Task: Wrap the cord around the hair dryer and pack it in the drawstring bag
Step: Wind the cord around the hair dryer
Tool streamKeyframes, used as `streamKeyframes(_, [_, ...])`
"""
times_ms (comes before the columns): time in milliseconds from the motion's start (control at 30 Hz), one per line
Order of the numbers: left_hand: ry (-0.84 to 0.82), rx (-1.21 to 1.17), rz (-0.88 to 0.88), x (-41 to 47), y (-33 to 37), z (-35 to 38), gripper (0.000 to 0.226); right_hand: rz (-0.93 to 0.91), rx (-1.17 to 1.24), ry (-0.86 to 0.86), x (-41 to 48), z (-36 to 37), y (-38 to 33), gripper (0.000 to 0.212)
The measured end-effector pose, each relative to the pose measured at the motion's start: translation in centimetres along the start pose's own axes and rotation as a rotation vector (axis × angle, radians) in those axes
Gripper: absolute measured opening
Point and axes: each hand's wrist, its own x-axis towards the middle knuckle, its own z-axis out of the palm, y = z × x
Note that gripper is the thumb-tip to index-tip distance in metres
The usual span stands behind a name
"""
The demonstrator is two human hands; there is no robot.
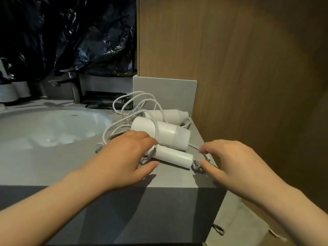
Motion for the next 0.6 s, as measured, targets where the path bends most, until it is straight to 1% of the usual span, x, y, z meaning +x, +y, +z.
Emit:
streamKeyframes(33, [-0.012, 0.01, 0.016, 0.2, 0.0, 0.3, 0.045, -0.001, -0.009, -0.05, 0.0, 0.2, 0.2, 0.036])
streamKeyframes(67, [-0.041, 0.024, 0.018, 0.4, 0.2, 0.2, 0.045, 0.01, 0.003, -0.066, 0.0, 0.4, 0.5, 0.036])
streamKeyframes(133, [-0.059, 0.054, 0.045, 1.1, 0.5, 0.7, 0.044, -0.011, 0.007, -0.08, -0.1, 1.2, 1.2, 0.033])
streamKeyframes(233, [-0.028, 0.048, 0.073, 2.3, 1.2, 1.3, 0.04, -0.004, 0.015, -0.07, 0.1, 1.9, 2.1, 0.03])
streamKeyframes(300, [-0.071, 0.04, 0.077, 2.9, 1.7, 1.8, 0.042, 0.007, 0.021, -0.06, 0.3, 2.1, 2.6, 0.03])
streamKeyframes(400, [-0.119, 0.11, 0.081, 3.7, 1.8, 2.9, 0.037, -0.006, 0.024, -0.101, 0.6, 2.5, 2.9, 0.023])
streamKeyframes(500, [-0.091, 0.196, 0.081, 4.2, 1.7, 3.8, 0.027, -0.016, 0.04, -0.115, 0.8, 2.9, 3.1, 0.021])
streamKeyframes(600, [-0.07, 0.212, 0.057, 4.4, 1.6, 4.0, 0.023, -0.014, 0.06, -0.12, 0.8, 3.1, 3.3, 0.02])
